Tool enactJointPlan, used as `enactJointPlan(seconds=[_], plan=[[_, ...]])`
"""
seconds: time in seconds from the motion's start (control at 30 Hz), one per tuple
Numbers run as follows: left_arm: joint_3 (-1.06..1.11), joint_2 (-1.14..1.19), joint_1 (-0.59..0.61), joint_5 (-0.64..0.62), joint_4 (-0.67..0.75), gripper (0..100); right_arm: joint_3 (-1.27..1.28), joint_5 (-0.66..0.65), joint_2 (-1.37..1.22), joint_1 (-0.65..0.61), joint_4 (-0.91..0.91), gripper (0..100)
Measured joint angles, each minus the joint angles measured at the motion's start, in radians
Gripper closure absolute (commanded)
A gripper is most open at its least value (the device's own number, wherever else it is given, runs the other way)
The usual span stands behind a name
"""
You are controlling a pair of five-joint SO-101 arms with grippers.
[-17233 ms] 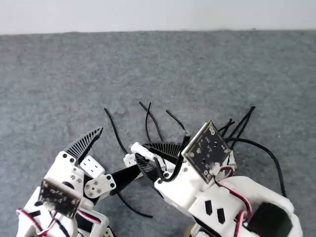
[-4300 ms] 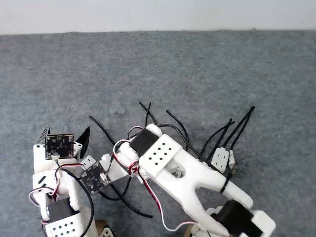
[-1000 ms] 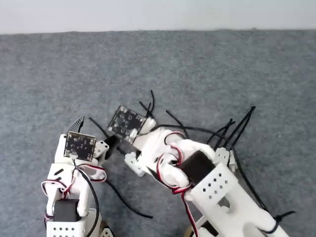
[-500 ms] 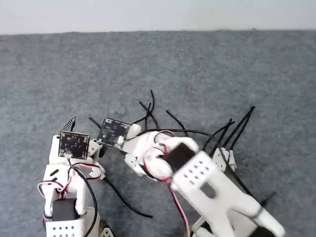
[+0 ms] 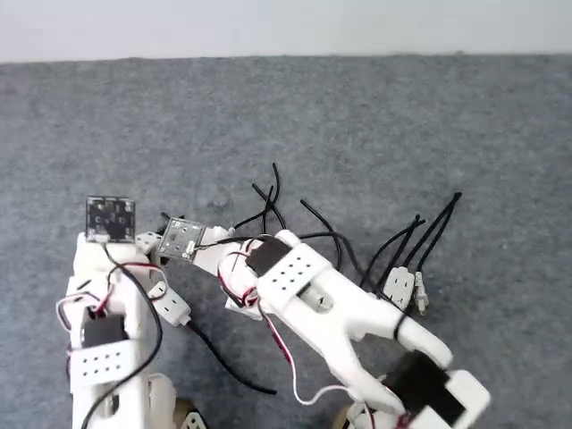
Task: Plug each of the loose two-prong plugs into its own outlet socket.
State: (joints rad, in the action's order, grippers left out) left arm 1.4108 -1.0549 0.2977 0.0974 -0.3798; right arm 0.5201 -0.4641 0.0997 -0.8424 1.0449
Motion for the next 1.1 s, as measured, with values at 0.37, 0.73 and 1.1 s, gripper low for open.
enactJointPlan(seconds=[0.37,0.73,1.1], plan=[[-0.074,0.144,0.058,-0.066,0.012,62,-0.058,0.058,-0.199,0.003,-0.126,99.1],[-0.074,0.144,0.058,-0.069,0.012,62,-0.080,0.078,-0.212,0.005,-0.126,99.1],[-0.074,0.149,0.058,-0.069,0.074,62,-0.080,0.137,-0.212,0.006,-0.126,99.1]])
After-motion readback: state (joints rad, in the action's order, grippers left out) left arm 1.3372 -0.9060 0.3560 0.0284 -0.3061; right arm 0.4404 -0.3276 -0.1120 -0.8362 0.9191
